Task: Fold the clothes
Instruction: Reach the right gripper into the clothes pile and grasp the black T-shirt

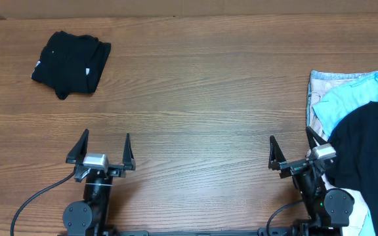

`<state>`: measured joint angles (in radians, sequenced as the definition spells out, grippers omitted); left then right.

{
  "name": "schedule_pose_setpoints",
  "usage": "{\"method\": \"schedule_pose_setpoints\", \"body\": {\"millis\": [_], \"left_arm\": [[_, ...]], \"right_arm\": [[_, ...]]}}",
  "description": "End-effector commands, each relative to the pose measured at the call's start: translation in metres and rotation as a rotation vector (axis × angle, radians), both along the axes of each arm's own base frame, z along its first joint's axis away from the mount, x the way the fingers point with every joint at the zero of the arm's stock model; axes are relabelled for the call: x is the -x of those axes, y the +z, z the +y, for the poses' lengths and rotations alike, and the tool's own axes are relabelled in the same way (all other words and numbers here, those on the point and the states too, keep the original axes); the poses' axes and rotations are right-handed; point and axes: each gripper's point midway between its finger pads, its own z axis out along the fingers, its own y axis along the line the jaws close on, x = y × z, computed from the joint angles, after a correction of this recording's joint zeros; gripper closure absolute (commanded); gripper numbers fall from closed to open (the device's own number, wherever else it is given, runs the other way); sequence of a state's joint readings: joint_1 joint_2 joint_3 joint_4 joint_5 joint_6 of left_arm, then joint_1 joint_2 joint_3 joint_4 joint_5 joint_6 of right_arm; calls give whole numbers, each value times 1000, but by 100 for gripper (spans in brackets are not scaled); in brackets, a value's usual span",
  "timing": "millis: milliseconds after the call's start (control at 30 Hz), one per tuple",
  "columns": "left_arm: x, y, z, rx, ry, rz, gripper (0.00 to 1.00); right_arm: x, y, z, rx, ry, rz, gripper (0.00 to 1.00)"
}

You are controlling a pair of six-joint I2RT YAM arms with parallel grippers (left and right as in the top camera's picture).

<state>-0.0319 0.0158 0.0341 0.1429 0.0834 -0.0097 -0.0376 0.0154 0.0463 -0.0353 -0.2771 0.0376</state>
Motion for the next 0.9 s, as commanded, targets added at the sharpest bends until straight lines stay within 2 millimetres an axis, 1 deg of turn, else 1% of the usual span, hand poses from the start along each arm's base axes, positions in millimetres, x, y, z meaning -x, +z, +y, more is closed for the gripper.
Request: {"method": "schedule_pose_setpoints", "body": {"millis": [0,100,200,267,367,467,567,667,700,767,867], "left_arm": [[11,43,-2,41,-23,-75,0],[11,60,-2,78,-31,-30,0],[4,76,-8,118,-65,42,0],[-7,84,-13,115,-88,118,0],[-26,90,-25,111,-150,271,0],[-50,92,-40,118,-226,447,0],[-71,92,-55,94,-319,582,0],[-92,85,-64,99,-371,720,0],[-98,82,-65,107,-371,764,0],[-108,74,-65,104,-371,841,0],[-115,61,-64,24,-393,926,0]], "right_arm": [[11,46,2,-55,15,-52,0],[13,60,2,-81,15,15,0],[12,74,4,-137,22,108,0],[8,81,7,-151,39,182,0],[-1,86,11,-162,58,331,0],[-13,89,13,-176,62,492,0],[-29,93,12,-184,45,636,0],[-49,95,10,-166,41,737,0],[-54,92,9,-155,39,775,0],[-66,83,2,-132,2,870,0],[-86,63,-12,-144,-51,1002,0]]}}
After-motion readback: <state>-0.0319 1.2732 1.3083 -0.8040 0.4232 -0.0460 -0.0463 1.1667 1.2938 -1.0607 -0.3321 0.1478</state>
